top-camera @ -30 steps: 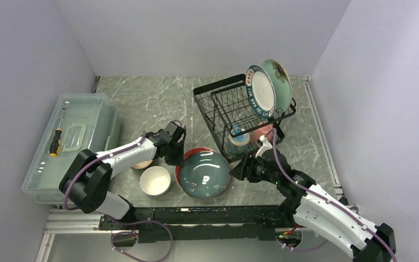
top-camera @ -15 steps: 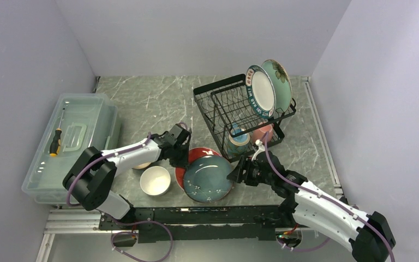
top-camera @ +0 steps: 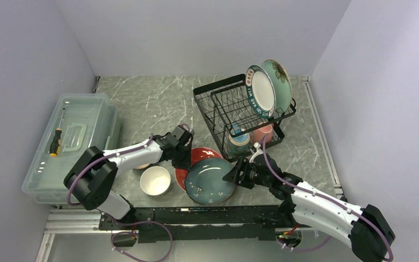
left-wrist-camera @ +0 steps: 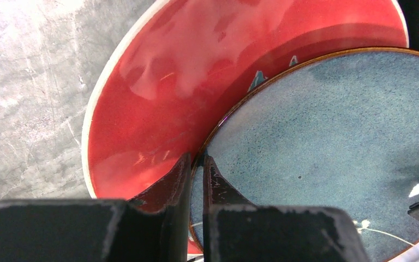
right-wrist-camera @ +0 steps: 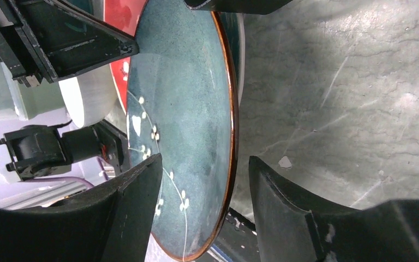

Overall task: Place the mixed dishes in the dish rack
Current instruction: Pick up the plate at the center of the board.

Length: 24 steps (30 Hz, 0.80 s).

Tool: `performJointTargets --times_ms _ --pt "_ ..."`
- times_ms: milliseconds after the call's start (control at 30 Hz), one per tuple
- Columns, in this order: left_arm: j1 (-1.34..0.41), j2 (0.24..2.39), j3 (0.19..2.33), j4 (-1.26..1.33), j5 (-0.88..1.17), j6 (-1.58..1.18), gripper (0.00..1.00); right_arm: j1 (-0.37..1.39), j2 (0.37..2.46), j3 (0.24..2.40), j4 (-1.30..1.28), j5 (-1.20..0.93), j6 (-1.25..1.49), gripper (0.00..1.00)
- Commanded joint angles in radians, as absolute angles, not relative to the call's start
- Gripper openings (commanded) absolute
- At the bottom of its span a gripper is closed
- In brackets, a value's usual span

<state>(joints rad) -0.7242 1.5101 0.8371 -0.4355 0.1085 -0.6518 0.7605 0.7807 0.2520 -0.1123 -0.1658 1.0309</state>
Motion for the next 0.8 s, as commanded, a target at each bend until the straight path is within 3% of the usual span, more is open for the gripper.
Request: performJointTargets --times_ms 0,367,567,733,767 --pt "-0.743 1.529 0.829 -0.406 0.124 -0.691 0.0 0.772 0.79 0.239 -0.011 -0.177 1.088 0.61" --pt "-0.759 1.52 0.821 -0.387 0.128 -0.707 0.0 0.789 0.801 0.187 0.101 -0.199 1.163 0.48" --pt "-0.766 1.51 0.816 -0.384 0.13 -0.713 0.0 0.792 0.775 0.171 0.121 -0.193 1.187 0.26" --pt "-0.774 1.496 0.812 -0.389 0.129 -0.716 0.0 0.794 0.752 0.174 0.118 -0.191 1.195 0.0" --pt "-0.775 1.491 0.811 -0.392 0.127 -0.714 0.0 0.795 0.747 0.175 0.113 -0.188 1.194 0.0"
